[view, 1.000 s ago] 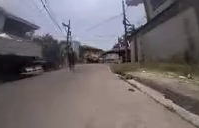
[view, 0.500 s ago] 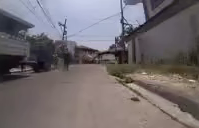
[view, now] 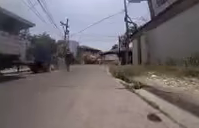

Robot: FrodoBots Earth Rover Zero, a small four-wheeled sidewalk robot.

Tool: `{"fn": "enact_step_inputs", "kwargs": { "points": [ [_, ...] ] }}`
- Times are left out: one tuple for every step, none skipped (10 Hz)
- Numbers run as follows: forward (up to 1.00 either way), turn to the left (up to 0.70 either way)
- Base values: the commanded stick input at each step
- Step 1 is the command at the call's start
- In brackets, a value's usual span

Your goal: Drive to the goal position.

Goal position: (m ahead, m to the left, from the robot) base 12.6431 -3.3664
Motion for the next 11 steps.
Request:
{"fn": "enact_step_inputs", "kwargs": {
  "points": [
    [1.0,-0.22],
    [1.0,-0.04],
    [1.0,0.0],
    [1.0,0.0],
    [1.0,0.0],
    [1.0,0.0],
    [1.0,0.0],
    [1.0,0.0],
    [1.0,0.0],
    [1.0,0.0],
    [1.0,0.0]
  ]
}}
